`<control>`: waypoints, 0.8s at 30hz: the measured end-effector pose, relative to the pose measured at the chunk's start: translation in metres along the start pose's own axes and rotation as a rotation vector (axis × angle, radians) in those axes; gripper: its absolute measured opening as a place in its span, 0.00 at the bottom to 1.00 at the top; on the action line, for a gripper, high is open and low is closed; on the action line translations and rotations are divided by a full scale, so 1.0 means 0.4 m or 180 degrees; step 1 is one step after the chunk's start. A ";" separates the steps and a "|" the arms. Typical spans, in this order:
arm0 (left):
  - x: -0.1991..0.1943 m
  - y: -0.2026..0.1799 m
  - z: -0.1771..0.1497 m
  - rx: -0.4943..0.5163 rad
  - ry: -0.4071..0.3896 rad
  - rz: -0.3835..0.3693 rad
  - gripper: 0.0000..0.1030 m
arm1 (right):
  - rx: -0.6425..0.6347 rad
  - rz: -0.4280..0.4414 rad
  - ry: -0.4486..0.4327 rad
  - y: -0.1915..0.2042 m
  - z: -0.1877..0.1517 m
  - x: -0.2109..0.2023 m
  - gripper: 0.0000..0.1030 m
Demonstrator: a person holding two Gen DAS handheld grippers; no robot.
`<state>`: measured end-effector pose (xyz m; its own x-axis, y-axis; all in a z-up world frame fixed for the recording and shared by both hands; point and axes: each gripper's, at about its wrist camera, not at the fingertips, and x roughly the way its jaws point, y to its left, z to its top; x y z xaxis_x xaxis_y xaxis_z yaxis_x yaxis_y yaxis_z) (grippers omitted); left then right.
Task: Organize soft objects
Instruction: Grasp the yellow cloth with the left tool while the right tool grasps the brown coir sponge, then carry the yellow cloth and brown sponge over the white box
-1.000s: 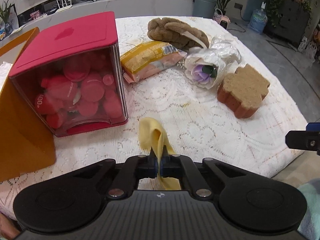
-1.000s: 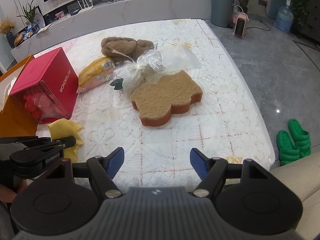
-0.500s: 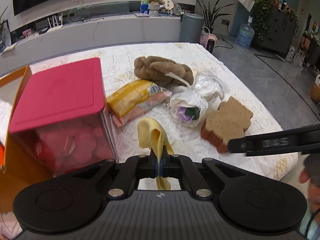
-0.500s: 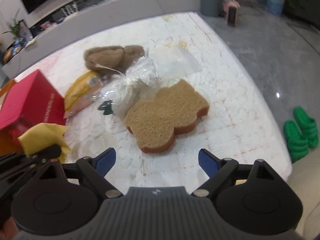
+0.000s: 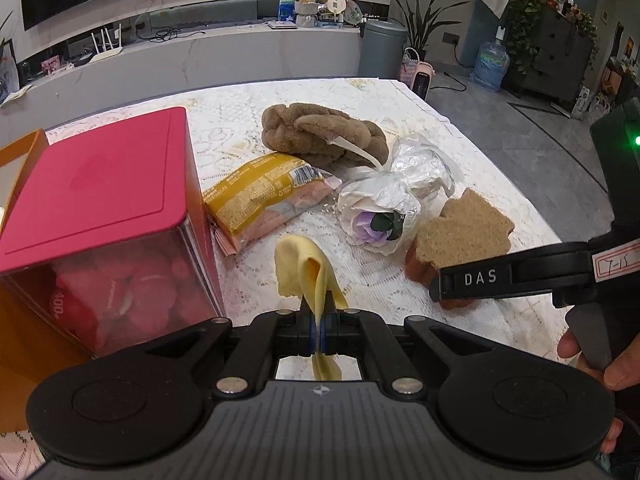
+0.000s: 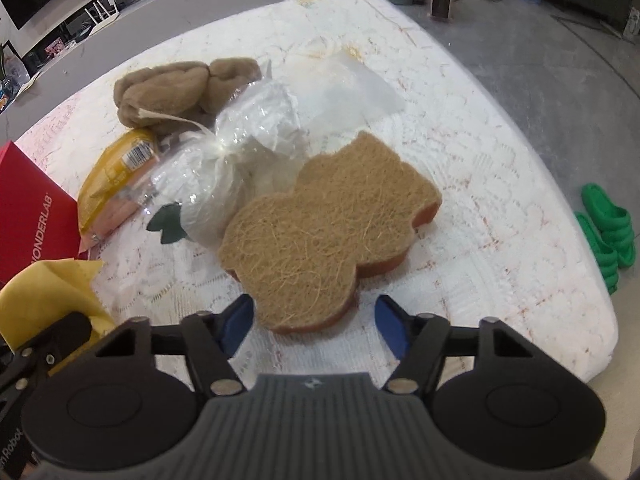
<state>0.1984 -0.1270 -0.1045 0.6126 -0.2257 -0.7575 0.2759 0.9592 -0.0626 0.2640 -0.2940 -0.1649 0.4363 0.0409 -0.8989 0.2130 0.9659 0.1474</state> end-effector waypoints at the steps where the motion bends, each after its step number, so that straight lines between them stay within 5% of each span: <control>1: 0.000 -0.002 -0.001 0.0003 0.0006 0.0001 0.02 | 0.0002 0.0004 -0.0010 0.001 -0.002 -0.001 0.58; 2: 0.000 -0.004 -0.002 0.0008 0.0012 0.0003 0.02 | -0.0006 0.0025 -0.0023 0.001 -0.003 -0.003 0.49; 6: -0.010 -0.007 -0.005 0.0029 0.0001 0.0018 0.02 | -0.0051 0.0067 -0.0046 0.006 -0.010 -0.010 0.43; 24: -0.089 0.008 -0.014 0.0016 -0.0147 0.0025 0.02 | -0.0298 0.0129 -0.0394 0.036 -0.071 -0.141 0.40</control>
<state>0.1733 -0.1150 -0.0813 0.6483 -0.2259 -0.7271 0.2746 0.9601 -0.0534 0.2175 -0.2751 -0.1240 0.5485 0.0542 -0.8344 0.1130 0.9839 0.1382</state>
